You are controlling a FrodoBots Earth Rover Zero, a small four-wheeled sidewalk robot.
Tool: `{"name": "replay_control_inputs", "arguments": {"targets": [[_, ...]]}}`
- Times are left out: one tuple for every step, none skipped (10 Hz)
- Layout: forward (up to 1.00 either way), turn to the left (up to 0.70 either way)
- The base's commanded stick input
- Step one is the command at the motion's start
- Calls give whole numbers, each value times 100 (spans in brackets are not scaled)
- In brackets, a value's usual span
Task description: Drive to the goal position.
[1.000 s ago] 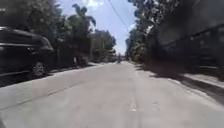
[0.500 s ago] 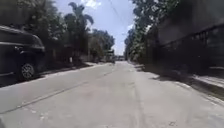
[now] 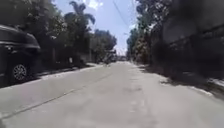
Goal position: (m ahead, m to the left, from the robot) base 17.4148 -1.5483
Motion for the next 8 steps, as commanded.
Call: {"name": "replay_control_inputs", "arguments": {"targets": [[100,-7],[100,-33],[100,-2],[100,-29],[100,-38],[100,-38],[100,-38],[100,-15]]}}
